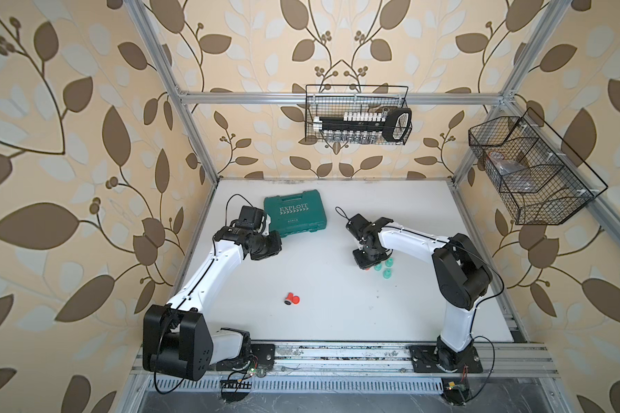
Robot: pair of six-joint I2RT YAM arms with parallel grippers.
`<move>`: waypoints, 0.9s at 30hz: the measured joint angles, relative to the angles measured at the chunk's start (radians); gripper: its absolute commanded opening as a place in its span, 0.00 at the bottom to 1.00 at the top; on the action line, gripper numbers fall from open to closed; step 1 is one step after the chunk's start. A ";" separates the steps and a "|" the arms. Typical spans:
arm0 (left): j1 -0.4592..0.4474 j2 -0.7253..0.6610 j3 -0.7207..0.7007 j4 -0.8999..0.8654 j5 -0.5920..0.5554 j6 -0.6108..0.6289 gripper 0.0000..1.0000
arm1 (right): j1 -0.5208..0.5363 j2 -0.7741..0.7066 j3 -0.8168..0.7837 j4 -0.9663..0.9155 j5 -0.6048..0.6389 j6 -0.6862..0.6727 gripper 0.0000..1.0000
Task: Close the stamp cap
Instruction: Move the stamp at the center of the board.
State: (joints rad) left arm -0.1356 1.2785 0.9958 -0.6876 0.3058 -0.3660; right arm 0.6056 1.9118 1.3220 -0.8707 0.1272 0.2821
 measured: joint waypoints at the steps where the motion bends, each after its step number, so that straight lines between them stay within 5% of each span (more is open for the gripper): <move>1: 0.000 0.000 0.000 0.000 0.000 0.000 0.09 | 0.000 0.000 0.000 -0.011 0.000 -0.002 0.22; 16: 0.000 0.000 0.000 0.000 0.000 0.000 0.09 | 0.000 -0.023 0.000 -0.091 0.004 -0.003 0.26; 27: -0.008 0.000 -0.005 -0.019 -0.004 -0.005 0.20 | 0.014 -0.154 0.040 -0.135 0.003 0.002 0.28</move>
State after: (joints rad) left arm -0.1436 1.2781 0.9913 -0.7063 0.3016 -0.3706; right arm 0.6201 1.7580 1.3624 -1.0058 0.1307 0.2836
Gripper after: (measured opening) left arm 0.185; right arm 0.274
